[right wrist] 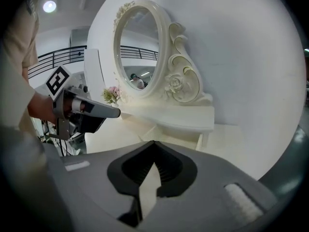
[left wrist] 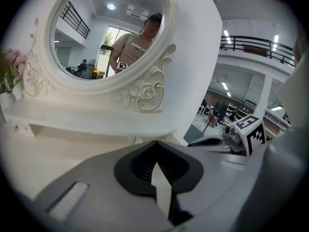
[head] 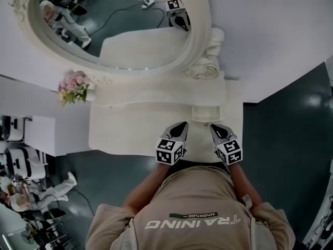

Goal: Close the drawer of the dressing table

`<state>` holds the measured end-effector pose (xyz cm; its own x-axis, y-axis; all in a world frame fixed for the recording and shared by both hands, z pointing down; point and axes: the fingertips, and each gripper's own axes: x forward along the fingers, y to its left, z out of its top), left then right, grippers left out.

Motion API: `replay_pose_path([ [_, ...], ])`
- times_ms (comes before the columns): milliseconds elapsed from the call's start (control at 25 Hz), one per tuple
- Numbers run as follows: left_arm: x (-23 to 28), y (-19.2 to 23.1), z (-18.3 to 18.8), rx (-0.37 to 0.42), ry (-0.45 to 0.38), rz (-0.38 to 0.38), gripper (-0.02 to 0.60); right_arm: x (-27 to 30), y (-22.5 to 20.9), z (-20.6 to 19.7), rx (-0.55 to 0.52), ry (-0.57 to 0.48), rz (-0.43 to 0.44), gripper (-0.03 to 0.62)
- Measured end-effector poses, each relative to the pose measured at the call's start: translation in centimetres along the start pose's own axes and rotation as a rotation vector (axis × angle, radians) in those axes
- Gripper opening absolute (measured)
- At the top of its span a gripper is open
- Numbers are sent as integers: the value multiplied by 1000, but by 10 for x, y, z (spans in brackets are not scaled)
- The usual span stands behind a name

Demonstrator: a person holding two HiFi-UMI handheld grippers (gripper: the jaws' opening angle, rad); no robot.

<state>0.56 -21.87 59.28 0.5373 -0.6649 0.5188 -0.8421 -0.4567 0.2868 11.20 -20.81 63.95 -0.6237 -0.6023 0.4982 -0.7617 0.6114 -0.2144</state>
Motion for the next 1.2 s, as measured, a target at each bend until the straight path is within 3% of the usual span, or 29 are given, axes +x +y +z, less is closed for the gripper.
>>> replay_pose_path([
  [720,-2,8,-18,-57,12,32,18,42,1,-73,142,223,73,2],
  [920,-5,15,-19,-53,19,41,18,50,0,-77,209,224,69,2],
  [1200,-4,12,-17,-46,26,27,18,55,-1,-77,208,237,58,2],
])
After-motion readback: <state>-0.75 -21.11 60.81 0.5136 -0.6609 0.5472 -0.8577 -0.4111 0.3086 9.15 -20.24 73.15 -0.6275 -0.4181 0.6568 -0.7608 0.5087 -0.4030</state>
